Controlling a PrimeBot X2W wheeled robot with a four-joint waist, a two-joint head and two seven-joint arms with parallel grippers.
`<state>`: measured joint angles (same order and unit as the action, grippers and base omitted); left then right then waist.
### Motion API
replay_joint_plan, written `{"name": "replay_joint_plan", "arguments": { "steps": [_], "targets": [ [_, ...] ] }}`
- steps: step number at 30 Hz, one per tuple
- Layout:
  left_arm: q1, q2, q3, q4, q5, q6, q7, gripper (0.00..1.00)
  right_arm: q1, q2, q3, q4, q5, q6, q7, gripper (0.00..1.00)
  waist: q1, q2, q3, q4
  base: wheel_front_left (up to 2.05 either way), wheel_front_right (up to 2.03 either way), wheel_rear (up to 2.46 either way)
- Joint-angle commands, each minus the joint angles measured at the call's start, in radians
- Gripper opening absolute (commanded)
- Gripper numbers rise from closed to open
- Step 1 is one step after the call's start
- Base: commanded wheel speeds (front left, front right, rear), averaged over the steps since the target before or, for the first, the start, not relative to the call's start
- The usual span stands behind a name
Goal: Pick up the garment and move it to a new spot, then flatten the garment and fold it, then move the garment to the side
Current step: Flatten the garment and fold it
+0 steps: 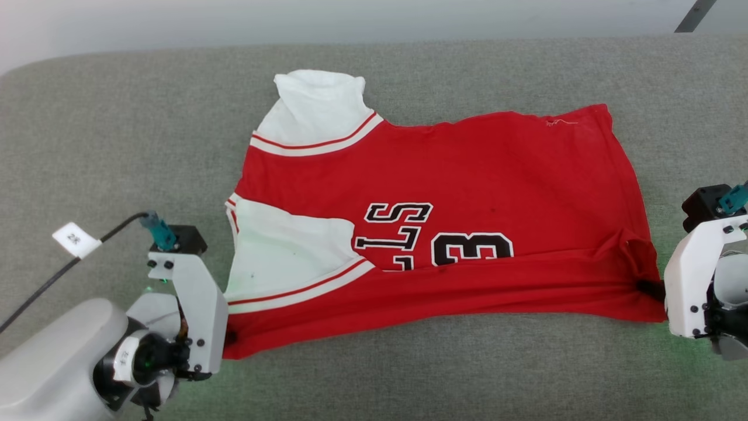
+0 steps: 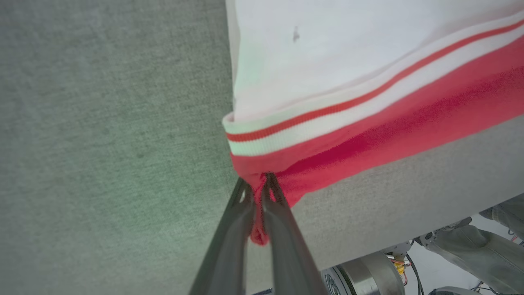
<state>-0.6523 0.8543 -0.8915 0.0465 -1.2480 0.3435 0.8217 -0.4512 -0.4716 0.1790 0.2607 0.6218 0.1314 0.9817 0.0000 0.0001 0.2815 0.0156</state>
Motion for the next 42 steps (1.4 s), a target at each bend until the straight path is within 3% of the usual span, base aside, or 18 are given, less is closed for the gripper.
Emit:
{"name": "replay_joint_plan", "arguments": {
  "steps": [1, 2, 3, 5, 6, 7, 8, 9, 11, 12, 13, 14, 15, 16, 22, 26, 37, 42],
  "targets": [
    [0.016, -0.002, -0.002, 0.018, -0.002, -0.001, 0.0, 0.12, 0.032, 0.01, 0.008, 0.015, -0.008, -0.001, 0.0, 0.0, 0.0, -0.0001, 0.0, -0.001, 0.0, 0.0, 0.0],
    [0.019, -0.006, -0.003, 0.027, -0.005, -0.006, -0.002, 0.2, 0.033, 0.015, 0.013, 0.016, -0.012, -0.001, -0.005, 0.0, 0.0, -0.0001, -0.001, -0.002, 0.0, 0.0, 0.0],
    [0.017, -0.009, -0.003, 0.038, 0.001, -0.008, -0.012, 0.39, 0.031, 0.019, 0.014, 0.017, -0.017, -0.001, -0.015, 0.0, 0.0, -0.0001, -0.002, -0.002, 0.0, 0.0, 0.0],
    [0.01, -0.016, -0.002, 0.056, 0.009, -0.015, -0.02, 0.48, 0.03, 0.023, 0.02, 0.024, -0.021, -0.001, -0.028, 0.02, 0.0, -0.0001, -0.005, -0.002, 0.0, 0.0, 0.0],
    [0.003, -0.016, -0.001, 0.059, 0.015, -0.019, -0.027, 0.78, 0.028, 0.022, 0.023, 0.026, -0.025, -0.001, -0.039, 0.24, 0.0, -0.0001, -0.007, -0.002, 0.0, 0.0, 0.0],
    [-0.004, -0.017, 0.001, 0.063, 0.02, -0.025, -0.032, 1.0, 0.026, 0.024, 0.024, 0.029, -0.026, -0.001, -0.047, 0.29, 0.0, -0.0001, -0.009, -0.003, 0.0, 0.0, 0.0],
    [-0.009, -0.018, 0.003, 0.065, 0.021, -0.025, -0.036, 1.0, 0.025, 0.026, 0.026, 0.032, -0.026, -0.001, -0.051, 0.32, 0.0, -0.0001, -0.012, -0.003, 0.0, 0.0, 0.0],
    [-0.015, -0.016, 0.0, 0.064, 0.029, -0.031, -0.035, 1.0, 0.025, 0.027, 0.027, 0.033, -0.027, -0.001, -0.056, 0.45, 0.0, -0.0001, -0.016, -0.003, 0.0, 0.0, 0.0],
    [-0.027, -0.008, -0.002, 0.061, 0.043, -0.036, -0.038, 1.0, 0.026, 0.031, 0.029, 0.035, -0.028, -0.001, -0.065, 0.48, 0.0, -0.0001, -0.025, -0.003, 0.0, 0.0, 0.0],
    [-0.034, -0.007, 0.001, 0.059, 0.045, -0.033, -0.041, 1.0, 0.025, 0.035, 0.025, 0.035, -0.028, -0.001, -0.072, 0.57, 0.0, -0.0001, -0.029, -0.004, 0.0, 0.0, 0.0],
    [-0.042, -0.004, 0.002, 0.054, 0.052, -0.036, -0.041, 1.0, 0.023, 0.035, 0.021, 0.036, -0.032, -0.001, -0.078, 0.74, 0.0, -0.0001, -0.033, -0.004, 0.0, 0.0, 0.0],
    [-0.049, 0.0, 0.0, 0.049, 0.06, -0.041, -0.041, 1.0, 0.022, 0.036, 0.021, 0.035, -0.034, -0.001, -0.083, 0.76, 0.0, -0.0001, -0.037, -0.005, 0.0, 0.0, 0.0],
    [-0.06, 0.003, 0.001, 0.044, 0.066, -0.044, -0.041, 1.0, 0.022, 0.038, 0.02, 0.034, -0.032, -0.001, -0.088, 0.84, 0.0, -0.0001, -0.04, -0.006, 0.0, 0.0, 0.0],
    [-0.072, 0.006, 0.004, 0.039, 0.076, -0.048, -0.045, 1.0, 0.02, 0.041, 0.017, 0.033, -0.032, -0.001, -0.094, 1.0, 0.0, -0.0001, -0.043, -0.008, 0.0, 0.0, 0.0],
    [-0.159, -0.005, 0.03, 0.036, 0.125, -0.074, -0.088, 1.0, 0.01, 0.06, 0.006, -0.001, -0.047, -0.001, -0.14, 1.0, 0.0, -0.0001, -0.051, -0.03, 0.0, 0.0, 0.0],
    [-0.227, -0.035, 0.05, 0.076, 0.163, -0.119, -0.148, 1.0, 0.012, 0.071, -0.001, -0.058, -0.062, -0.001, -0.211, 1.0, 0.0, -0.0001, -0.043, -0.056, 0.0, 0.0, 0.0],
    [-0.422, -0.122, 0.079, 0.336, 0.26, -0.284, -0.333, 1.0, 0.022, 0.147, -0.057, -0.274, -0.196, -0.001, -0.628, 1.0, 0.0, -0.0001, 0.038, -0.171, 0.0, 0.0, 0.0],
    [-0.502, -0.136, 0.079, 0.464, 0.297, -0.356, -0.383, 1.0, 0.042, 0.201, -0.082, -0.358, -0.274, -0.001, -0.82, 1.0, 0.0, -0.0001, 0.101, -0.226, 0.0, 0.0, 0.0]
  ]
}}
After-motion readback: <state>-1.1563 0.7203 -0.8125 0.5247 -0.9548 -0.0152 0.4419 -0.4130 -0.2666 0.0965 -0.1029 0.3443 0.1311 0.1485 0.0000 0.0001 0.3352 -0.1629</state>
